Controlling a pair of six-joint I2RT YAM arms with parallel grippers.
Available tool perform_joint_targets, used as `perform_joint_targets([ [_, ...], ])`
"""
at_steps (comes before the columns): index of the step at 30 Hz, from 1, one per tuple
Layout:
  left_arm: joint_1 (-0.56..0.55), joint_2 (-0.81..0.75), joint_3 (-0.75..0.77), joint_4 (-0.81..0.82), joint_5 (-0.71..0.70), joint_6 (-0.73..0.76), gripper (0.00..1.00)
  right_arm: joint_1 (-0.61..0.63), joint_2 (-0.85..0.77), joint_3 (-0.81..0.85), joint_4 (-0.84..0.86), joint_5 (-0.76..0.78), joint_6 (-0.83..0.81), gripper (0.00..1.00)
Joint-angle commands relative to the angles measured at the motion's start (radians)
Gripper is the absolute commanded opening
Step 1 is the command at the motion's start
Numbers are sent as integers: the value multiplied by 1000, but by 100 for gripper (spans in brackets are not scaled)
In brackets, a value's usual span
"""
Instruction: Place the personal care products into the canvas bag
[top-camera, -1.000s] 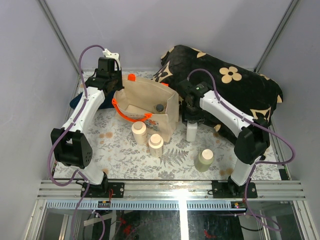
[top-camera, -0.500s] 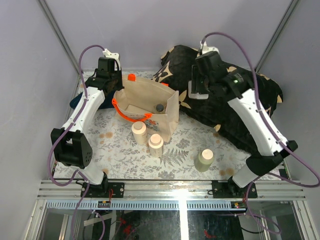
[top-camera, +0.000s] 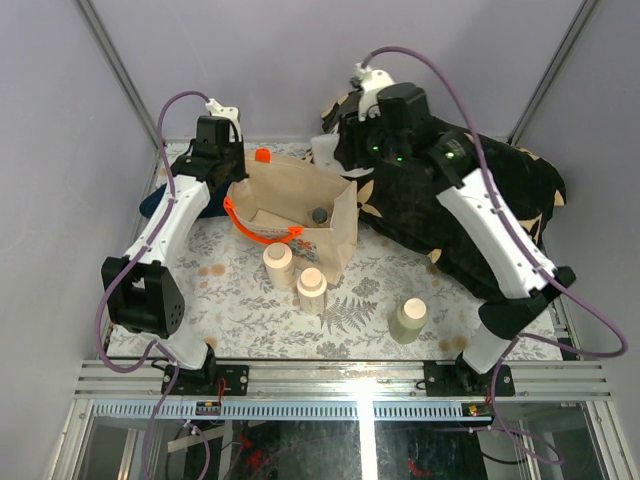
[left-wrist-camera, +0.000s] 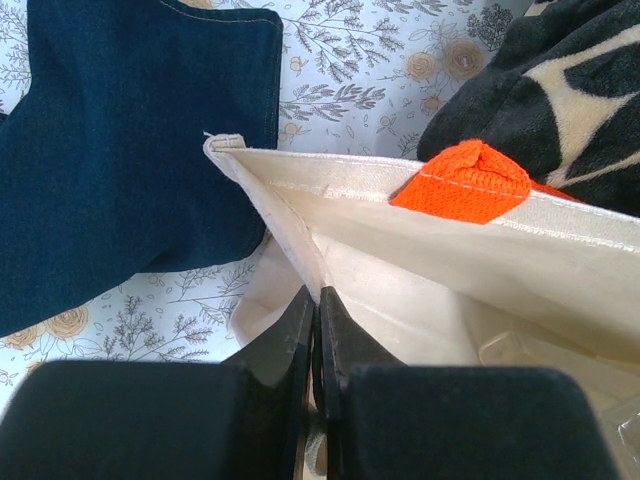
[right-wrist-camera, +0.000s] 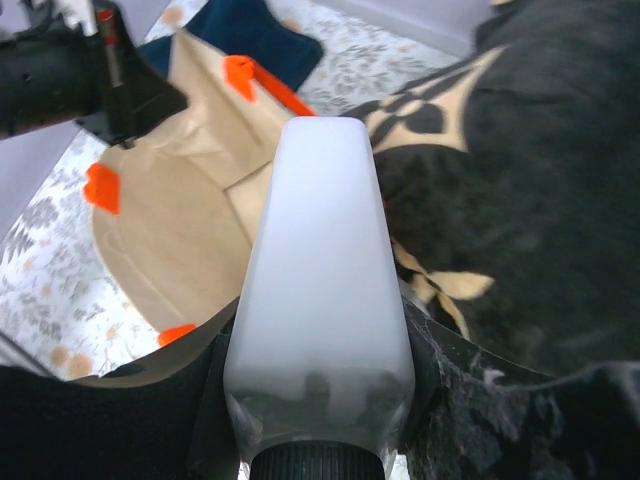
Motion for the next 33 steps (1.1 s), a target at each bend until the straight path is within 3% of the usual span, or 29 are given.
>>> perform_joint_targets([
  [1, -1, -14, -47, 45, 5, -5, 0, 88, 65, 122, 218, -137, -17, 0],
  [15, -1, -60, -54, 42, 4, 3, 0, 215, 312, 241, 123, -122, 34, 0],
  [22, -1, -98, -51, 19, -5, 4, 0, 220, 406, 320, -22, -41, 82, 0],
  [33, -1, -132, -68, 0, -14, -1, 0, 218, 506, 308, -124, 18, 136, 0],
])
